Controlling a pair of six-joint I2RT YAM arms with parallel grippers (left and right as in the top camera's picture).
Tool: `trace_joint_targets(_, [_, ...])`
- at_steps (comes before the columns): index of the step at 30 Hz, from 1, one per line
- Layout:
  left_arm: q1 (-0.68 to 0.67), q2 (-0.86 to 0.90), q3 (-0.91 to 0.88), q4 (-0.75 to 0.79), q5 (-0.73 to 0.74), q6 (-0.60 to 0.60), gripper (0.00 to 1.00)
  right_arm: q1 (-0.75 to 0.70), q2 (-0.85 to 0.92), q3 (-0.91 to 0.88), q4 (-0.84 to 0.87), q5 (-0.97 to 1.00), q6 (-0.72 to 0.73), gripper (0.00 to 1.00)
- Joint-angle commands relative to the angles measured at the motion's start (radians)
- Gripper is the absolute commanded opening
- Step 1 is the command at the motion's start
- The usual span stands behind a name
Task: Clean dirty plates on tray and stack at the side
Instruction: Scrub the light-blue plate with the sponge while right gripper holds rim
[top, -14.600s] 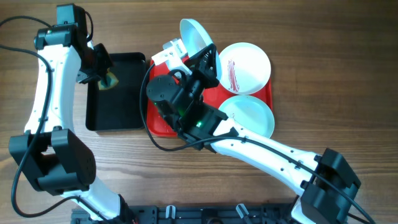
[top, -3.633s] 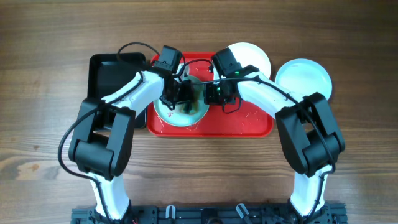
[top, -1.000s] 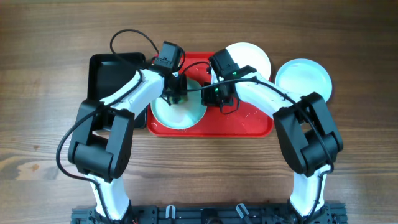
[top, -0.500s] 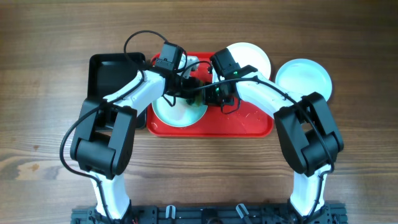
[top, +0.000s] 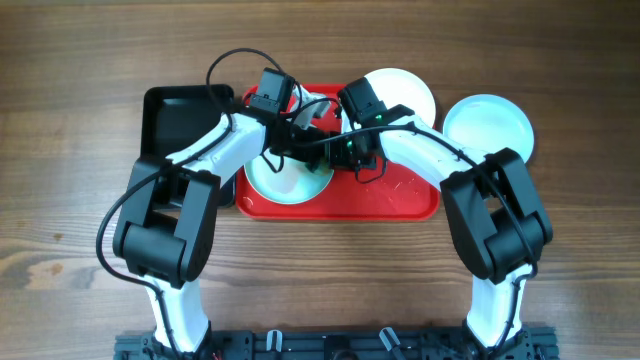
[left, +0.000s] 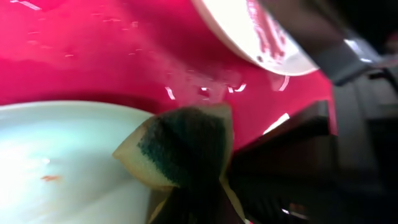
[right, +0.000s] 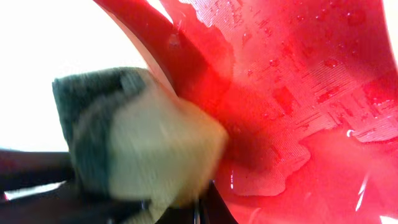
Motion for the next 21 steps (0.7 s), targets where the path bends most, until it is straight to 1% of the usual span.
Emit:
trace_joint_targets(1, [-0.006, 0.011, -0.01, 0.014, 0.087, 0.054, 0.04, 0.003, 0.031, -0.001, 0.002, 0.013, -0.008, 0.04])
trace_joint_targets(4, [-0.006, 0.011, -0.01, 0.041, 0.0, 0.035, 0.04, 0.003, 0.03, 0.0, 0.002, 0.013, -0.008, 0.04])
trace_joint_targets(8, [-0.006, 0.013, -0.01, 0.066, -0.222, -0.055, 0.04, 0.003, 0.031, 0.0, 0.002, 0.014, -0.009, 0.04])
trace_joint_targets(9, [-0.006, 0.013, -0.01, 0.066, -0.357, -0.114, 0.04, 0.003, 0.03, 0.0, 0.002, 0.014, -0.009, 0.04])
trace_joint_targets(11, [-0.002, 0.013, -0.01, 0.061, -0.501, -0.204, 0.04, 0.003, 0.03, 0.0, 0.002, 0.013, -0.009, 0.04])
trace_joint_targets(15, [0.023, 0.013, -0.01, 0.019, -0.721, -0.408, 0.04, 0.003, 0.031, -0.001, 0.002, 0.014, -0.009, 0.04])
trace_joint_targets(18, [0.048, 0.013, -0.01, -0.038, -0.789, -0.525, 0.04, 0.003, 0.03, 0.0, 0.002, 0.014, -0.009, 0.04])
trace_joint_targets(20, [0.064, 0.013, -0.01, -0.077, -0.797, -0.562, 0.04, 0.003, 0.03, -0.001, 0.001, 0.014, -0.009, 0.04])
trace_joint_targets(21, [0.069, 0.013, -0.01, -0.092, -0.796, -0.562, 0.04, 0.003, 0.03, -0.001, 0.001, 0.014, -0.009, 0.04])
